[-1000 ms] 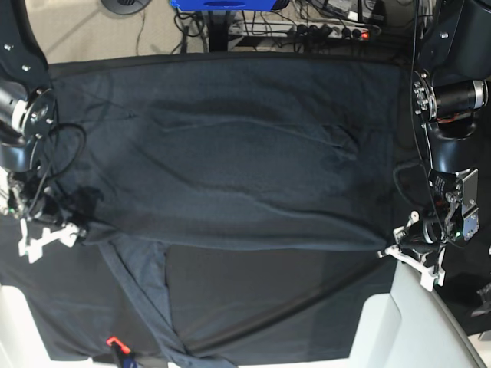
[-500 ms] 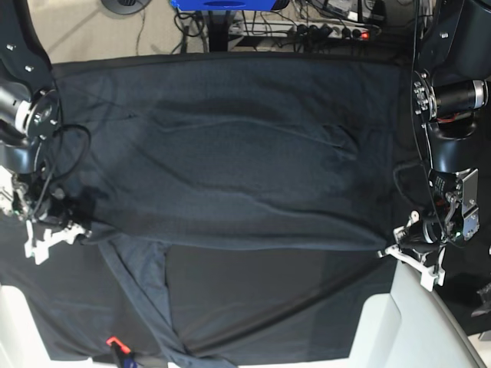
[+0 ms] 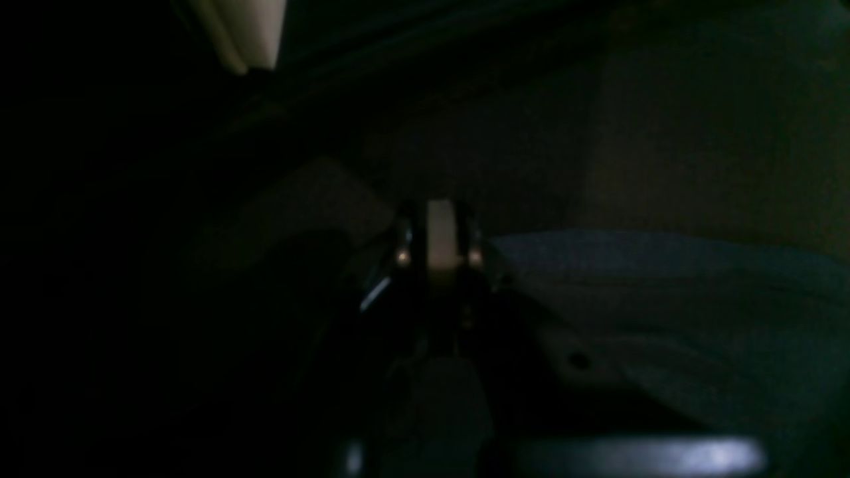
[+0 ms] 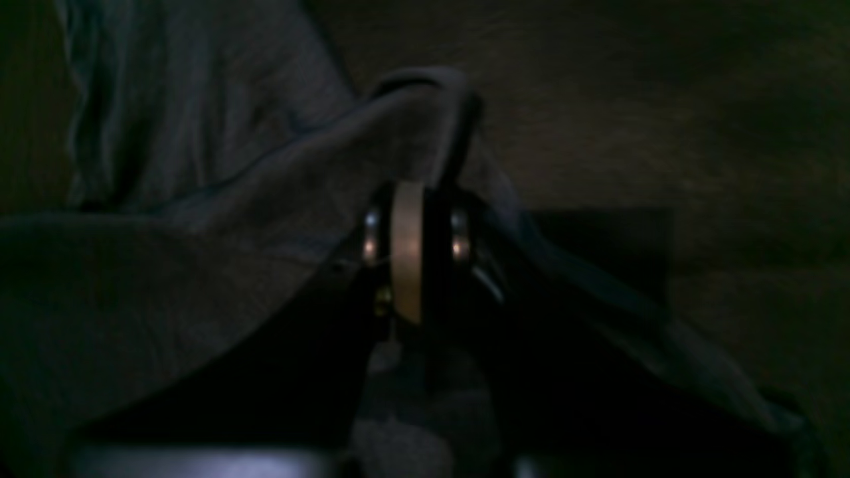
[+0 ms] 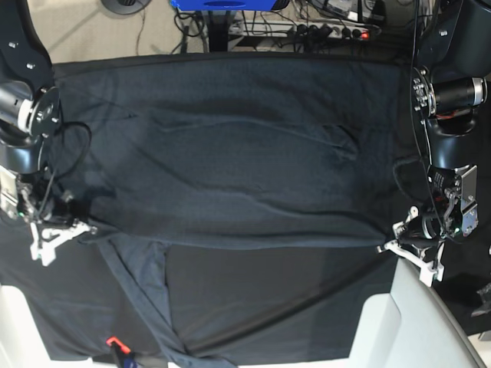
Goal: Fold the T-shirt properly
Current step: 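Regrasp the side edge with the right gripper near the hem, then lift both grippers slightly, pulling the side edges toward the collar, then lower both grippers and pull the held edges back toward the hem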
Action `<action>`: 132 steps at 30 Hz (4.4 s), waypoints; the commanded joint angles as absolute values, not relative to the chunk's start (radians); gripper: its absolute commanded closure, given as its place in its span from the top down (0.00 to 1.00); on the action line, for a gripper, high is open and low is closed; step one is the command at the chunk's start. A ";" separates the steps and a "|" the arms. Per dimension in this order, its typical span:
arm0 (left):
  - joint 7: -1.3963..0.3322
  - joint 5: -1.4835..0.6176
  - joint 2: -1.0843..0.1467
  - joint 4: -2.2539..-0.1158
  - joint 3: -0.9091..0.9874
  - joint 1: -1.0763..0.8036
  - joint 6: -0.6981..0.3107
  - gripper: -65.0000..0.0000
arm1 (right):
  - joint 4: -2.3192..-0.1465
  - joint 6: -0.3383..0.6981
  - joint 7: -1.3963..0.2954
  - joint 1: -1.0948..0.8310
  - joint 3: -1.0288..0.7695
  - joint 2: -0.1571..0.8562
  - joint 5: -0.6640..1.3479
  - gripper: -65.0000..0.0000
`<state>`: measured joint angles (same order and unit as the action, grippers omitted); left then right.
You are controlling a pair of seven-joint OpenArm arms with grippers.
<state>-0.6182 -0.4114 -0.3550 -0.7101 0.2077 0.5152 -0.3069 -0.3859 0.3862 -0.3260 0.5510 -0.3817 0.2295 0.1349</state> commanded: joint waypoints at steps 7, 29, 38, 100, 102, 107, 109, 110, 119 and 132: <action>-0.602 -0.420 -0.371 -0.725 0.208 0.547 -0.309 0.00 | -0.406 0.395 -0.311 0.591 -0.371 0.246 0.145 0.02; -0.653 -0.424 -0.367 -0.786 0.209 0.529 -0.312 0.00 | -0.464 0.243 -0.308 0.605 -0.260 0.272 0.143 0.38; -0.648 -0.424 -0.371 -0.783 0.209 0.518 -0.312 0.00 | -0.456 0.243 -0.308 0.578 -0.257 0.248 0.145 0.43; -0.803 -0.427 -0.364 -1.239 0.237 0.165 -0.314 0.00 | -0.921 0.242 -0.444 0.315 -0.266 0.229 0.151 0.01; -0.803 -0.427 -0.364 -1.237 0.283 0.150 -0.314 0.00 | -0.928 0.242 -0.486 0.312 -0.266 0.229 0.151 0.01; -0.803 -0.427 -0.369 -1.239 0.297 0.142 -0.314 0.00 | -0.928 0.239 -0.519 0.294 -0.268 0.217 0.151 0.01; -0.803 -0.427 -0.371 -1.237 0.297 0.142 -0.314 0.00 | -0.928 0.239 -0.547 0.294 -0.268 0.203 0.151 0.02; -0.803 -0.427 -0.371 -1.237 0.297 0.142 -0.314 0.00 | -0.929 0.239 -0.562 0.294 -0.268 0.202 0.151 0.05; -0.803 -0.427 -0.366 -1.230 0.295 0.142 -0.314 0.00 | -1.084 0.216 -0.588 0.275 -0.268 0.174 0.151 0.48; -0.803 -0.427 -0.363 -1.228 0.295 0.145 -0.314 0.00 | -0.846 0.191 -0.615 0.466 -0.246 0.202 0.143 0.48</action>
<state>-0.8204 -0.4194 -0.3473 -1.2144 0.2913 0.1276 -0.3145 -0.8272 0.1890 -0.6319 0.4332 -0.2481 0.1894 0.1371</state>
